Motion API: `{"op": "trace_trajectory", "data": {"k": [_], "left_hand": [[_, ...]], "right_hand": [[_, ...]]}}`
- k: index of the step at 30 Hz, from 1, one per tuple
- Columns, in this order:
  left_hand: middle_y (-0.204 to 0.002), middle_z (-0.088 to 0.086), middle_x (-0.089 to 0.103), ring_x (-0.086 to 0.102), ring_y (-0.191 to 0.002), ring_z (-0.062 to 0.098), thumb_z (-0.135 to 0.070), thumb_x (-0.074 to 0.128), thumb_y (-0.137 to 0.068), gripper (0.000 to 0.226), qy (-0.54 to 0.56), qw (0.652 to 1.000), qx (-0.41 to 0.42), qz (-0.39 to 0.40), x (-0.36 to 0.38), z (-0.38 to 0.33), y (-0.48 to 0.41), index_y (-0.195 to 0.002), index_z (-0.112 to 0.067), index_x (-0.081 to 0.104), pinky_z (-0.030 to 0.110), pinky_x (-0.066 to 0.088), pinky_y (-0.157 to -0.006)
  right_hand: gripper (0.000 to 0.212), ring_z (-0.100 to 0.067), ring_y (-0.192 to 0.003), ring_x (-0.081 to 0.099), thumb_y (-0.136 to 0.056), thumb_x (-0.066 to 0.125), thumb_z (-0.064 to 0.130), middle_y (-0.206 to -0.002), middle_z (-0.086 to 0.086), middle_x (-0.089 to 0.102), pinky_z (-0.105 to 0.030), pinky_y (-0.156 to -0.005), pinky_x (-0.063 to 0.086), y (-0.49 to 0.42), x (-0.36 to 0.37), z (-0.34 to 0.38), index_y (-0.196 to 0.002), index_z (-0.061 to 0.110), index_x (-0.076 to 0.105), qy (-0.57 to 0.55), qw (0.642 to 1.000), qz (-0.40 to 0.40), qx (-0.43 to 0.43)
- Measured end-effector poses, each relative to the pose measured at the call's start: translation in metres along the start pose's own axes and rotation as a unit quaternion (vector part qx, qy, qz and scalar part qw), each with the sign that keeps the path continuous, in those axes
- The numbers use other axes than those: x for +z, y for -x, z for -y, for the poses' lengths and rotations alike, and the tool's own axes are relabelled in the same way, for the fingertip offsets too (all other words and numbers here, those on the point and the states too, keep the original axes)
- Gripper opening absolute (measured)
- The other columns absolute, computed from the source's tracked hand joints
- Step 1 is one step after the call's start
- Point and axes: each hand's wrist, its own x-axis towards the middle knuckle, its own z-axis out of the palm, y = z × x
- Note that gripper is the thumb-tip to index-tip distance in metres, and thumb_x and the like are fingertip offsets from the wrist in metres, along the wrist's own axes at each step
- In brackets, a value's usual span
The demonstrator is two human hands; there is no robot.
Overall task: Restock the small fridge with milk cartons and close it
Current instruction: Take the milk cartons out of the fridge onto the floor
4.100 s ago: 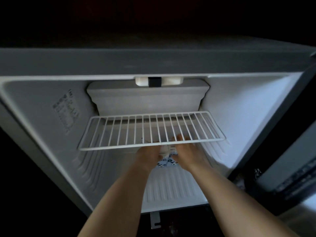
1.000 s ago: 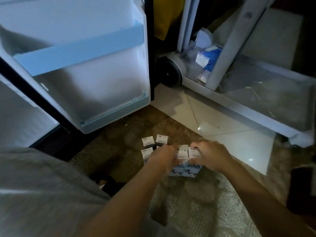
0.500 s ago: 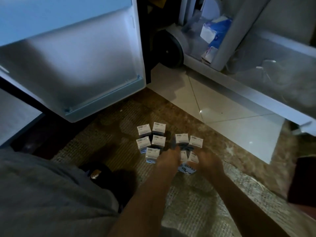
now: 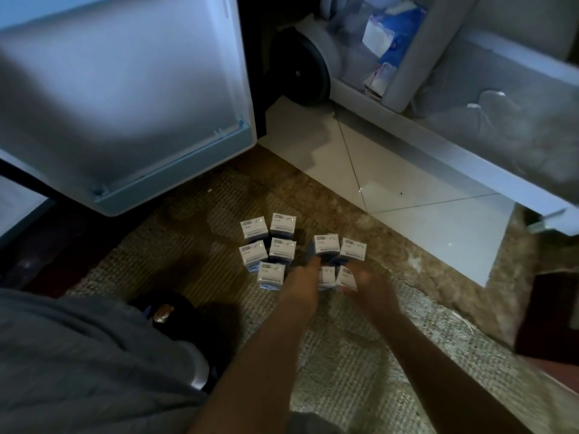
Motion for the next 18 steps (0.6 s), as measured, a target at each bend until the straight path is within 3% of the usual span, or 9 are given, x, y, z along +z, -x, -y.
{"op": "trace_trajectory", "data": {"k": [3, 8, 14, 18], "left_hand": [[-0.128, 0.021, 0.055, 0.055, -0.116, 0.035, -0.005, 0.041, -0.096, 0.053, 0.021, 1.0, -0.008, 0.019, 0.0, 0.001, -0.001, -0.146, -0.015, 0.024, 0.045, 0.048, -0.095], [-0.131, 0.019, 0.051, 0.054, -0.117, 0.033, -0.016, 0.041, -0.098, 0.054, 0.037, 0.998, -0.012, 0.055, -0.003, 0.002, 0.005, -0.147, -0.014, 0.019, 0.042, 0.048, -0.096], [-0.124, 0.016, 0.054, 0.055, -0.109, 0.029, -0.025, 0.04, -0.099, 0.036, 0.03, 0.999, 0.032, 0.023, -0.035, 0.006, 0.025, -0.13, -0.008, 0.045, 0.033, 0.044, -0.082], [-0.127, 0.016, 0.055, 0.053, -0.114, 0.031, -0.03, 0.036, -0.1, 0.038, -0.016, 0.998, 0.055, 0.039, -0.072, 0.006, 0.049, -0.131, -0.01, 0.047, 0.036, 0.044, -0.091]], "right_hand": [[0.05, -0.025, -0.121, 0.053, -0.093, 0.056, 0.03, -0.138, -0.009, 0.05, -0.033, -0.093, 0.043, 0.001, -0.003, 0.002, -0.138, 0.014, 0.042, 0.0, 1.0, -0.002, -0.003], [0.044, -0.023, -0.119, 0.053, -0.096, 0.048, 0.035, -0.136, -0.004, 0.051, -0.034, -0.092, 0.046, 0.002, -0.017, 0.01, -0.137, 0.022, 0.042, 0.09, 0.996, -0.004, 0.005], [0.033, -0.023, -0.104, 0.061, -0.092, 0.055, 0.027, -0.122, -0.007, 0.062, -0.034, -0.084, 0.052, 0.009, -0.043, 0.027, -0.124, 0.019, 0.057, 0.08, 0.996, -0.023, -0.044], [0.03, -0.021, -0.092, 0.062, -0.092, 0.056, 0.031, -0.109, -0.008, 0.066, -0.031, -0.08, 0.05, 0.014, -0.07, 0.052, -0.118, 0.016, 0.062, 0.067, 0.996, -0.004, -0.063]]}}
